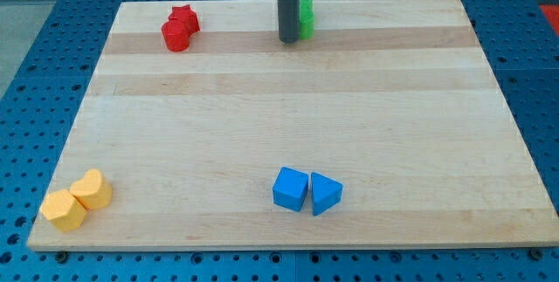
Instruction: Push the red star into the red circle
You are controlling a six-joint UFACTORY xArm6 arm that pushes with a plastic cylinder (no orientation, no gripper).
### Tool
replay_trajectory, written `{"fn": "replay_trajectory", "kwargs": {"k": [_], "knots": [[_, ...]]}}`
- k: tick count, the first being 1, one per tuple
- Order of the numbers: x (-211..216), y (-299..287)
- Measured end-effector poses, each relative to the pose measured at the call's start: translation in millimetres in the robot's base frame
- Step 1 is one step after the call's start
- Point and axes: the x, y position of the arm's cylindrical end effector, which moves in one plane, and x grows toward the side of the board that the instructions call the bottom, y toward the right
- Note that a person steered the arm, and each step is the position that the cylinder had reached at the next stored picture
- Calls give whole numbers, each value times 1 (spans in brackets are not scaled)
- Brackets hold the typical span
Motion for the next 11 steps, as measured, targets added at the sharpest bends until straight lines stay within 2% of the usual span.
{"fn": "replay_trajectory", "kwargs": {"k": [2, 5, 6, 8, 9, 11], "knots": [[47, -22], [73, -47], [59, -53], [-47, -72], [-78, -107], [-74, -179]]}}
